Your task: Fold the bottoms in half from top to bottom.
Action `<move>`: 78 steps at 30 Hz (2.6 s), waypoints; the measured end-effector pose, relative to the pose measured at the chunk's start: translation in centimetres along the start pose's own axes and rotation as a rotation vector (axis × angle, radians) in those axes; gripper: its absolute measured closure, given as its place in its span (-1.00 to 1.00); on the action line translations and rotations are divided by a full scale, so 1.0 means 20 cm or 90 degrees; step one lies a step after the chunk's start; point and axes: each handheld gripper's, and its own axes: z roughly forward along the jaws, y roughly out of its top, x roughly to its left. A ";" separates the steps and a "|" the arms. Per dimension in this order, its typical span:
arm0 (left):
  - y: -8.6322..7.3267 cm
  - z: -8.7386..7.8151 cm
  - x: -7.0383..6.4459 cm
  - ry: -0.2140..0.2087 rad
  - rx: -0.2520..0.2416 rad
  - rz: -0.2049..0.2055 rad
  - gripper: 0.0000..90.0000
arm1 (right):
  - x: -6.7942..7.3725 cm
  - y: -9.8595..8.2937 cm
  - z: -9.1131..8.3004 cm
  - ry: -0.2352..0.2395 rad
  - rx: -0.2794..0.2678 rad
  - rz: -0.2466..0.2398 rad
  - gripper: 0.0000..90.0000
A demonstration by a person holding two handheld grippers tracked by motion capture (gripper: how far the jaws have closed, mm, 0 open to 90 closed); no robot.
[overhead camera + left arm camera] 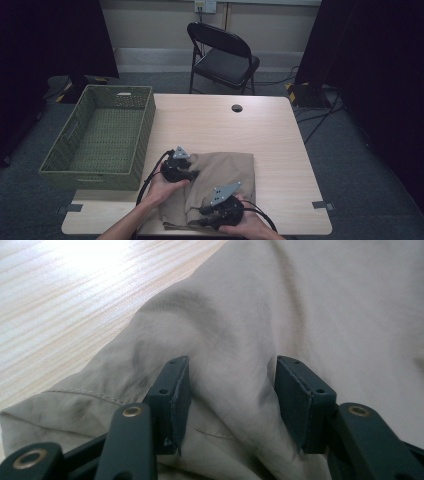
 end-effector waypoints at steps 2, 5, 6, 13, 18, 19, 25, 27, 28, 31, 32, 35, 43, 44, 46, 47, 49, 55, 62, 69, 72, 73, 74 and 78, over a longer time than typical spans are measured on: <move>0.00 0.00 0.01 -0.005 -0.005 -0.005 0.08 | -0.01 0.00 -0.01 0.003 -0.004 0.007 0.34; 0.02 -0.05 0.01 -0.006 -0.031 -0.016 0.05 | -0.06 0.04 -0.12 -0.009 -0.075 0.055 0.34; 0.02 -0.06 0.01 -0.008 -0.038 -0.012 0.05 | -0.08 0.05 -0.15 -0.030 -0.091 0.059 0.36; 0.01 -0.05 0.02 -0.018 -0.025 -0.012 0.08 | -0.30 -0.03 -0.36 -0.207 -0.110 0.123 0.27; 0.00 -0.01 0.02 -0.007 0.005 -0.006 0.08 | -0.42 -0.13 -0.37 -0.283 -0.036 0.145 0.20; 0.00 -0.01 0.01 -0.003 0.005 -0.003 0.08 | -0.43 -0.14 -0.37 -0.288 -0.026 0.151 0.19; 0.00 -0.01 0.02 0.010 0.011 0.009 0.10 | -0.45 -0.18 -0.33 -0.308 0.027 0.138 0.15; 0.00 -0.01 0.02 0.011 0.011 0.009 0.14 | -0.44 -0.18 -0.33 -0.316 0.033 0.131 0.16; 0.00 -0.01 0.02 0.011 0.011 0.009 0.15 | -0.44 -0.19 -0.33 -0.321 0.039 0.118 0.16; 0.00 -0.01 0.01 0.010 0.010 0.001 0.17 | -0.42 -0.21 -0.35 -0.326 0.049 0.112 0.17; 0.00 -0.01 0.00 0.002 0.011 0.001 0.17 | -0.42 -0.22 -0.35 -0.324 0.044 0.118 0.17; 0.00 -0.01 -0.02 -0.001 0.016 0.010 0.19 | -0.41 -0.23 -0.37 -0.322 0.046 0.124 0.17; 0.04 0.01 -0.12 -0.038 0.031 0.028 0.29 | -0.33 -0.31 -0.46 -0.305 0.050 0.152 0.08; 0.04 0.01 -0.12 -0.038 0.031 0.028 0.34 | -0.33 -0.31 -0.46 -0.305 0.050 0.152 0.08; 0.06 -0.02 -0.12 -0.048 0.011 0.028 0.37 | -0.34 -0.28 -0.47 -0.301 0.030 0.157 -0.01; 0.07 -0.04 -0.12 -0.057 0.003 0.025 0.37 | -0.35 -0.26 -0.48 -0.300 0.014 0.158 -0.01; 0.09 -0.07 -0.12 -0.086 -0.024 0.009 0.39 | -0.38 -0.19 -0.52 -0.295 -0.035 0.162 -0.01; 0.11 -0.08 -0.20 -0.143 -0.032 0.018 0.43 | -0.51 -0.06 -0.54 -0.297 -0.073 0.165 -0.01; 0.07 -0.04 -0.28 -0.167 -0.019 0.053 0.44 | -0.67 0.09 -0.39 -0.298 -0.071 0.162 -0.06; 0.07 -0.01 -0.31 -0.182 -0.026 0.055 0.40 | -0.75 0.08 -0.25 -0.294 -0.044 0.156 -0.08; 0.08 0.01 -0.32 -0.190 -0.018 0.056 0.40 | -0.78 0.07 -0.23 -0.286 -0.048 0.170 -0.09; 0.08 0.02 -0.32 -0.192 -0.014 0.057 0.42 | -0.79 0.06 -0.22 -0.284 -0.046 0.174 -0.10; 0.07 0.03 -0.32 -0.190 -0.009 0.061 0.43 | -0.79 0.05 -0.22 -0.280 -0.044 0.177 -0.10; 0.06 0.04 -0.33 -0.185 0.004 0.063 0.44 | -0.80 0.04 -0.19 -0.280 -0.029 0.173 -0.12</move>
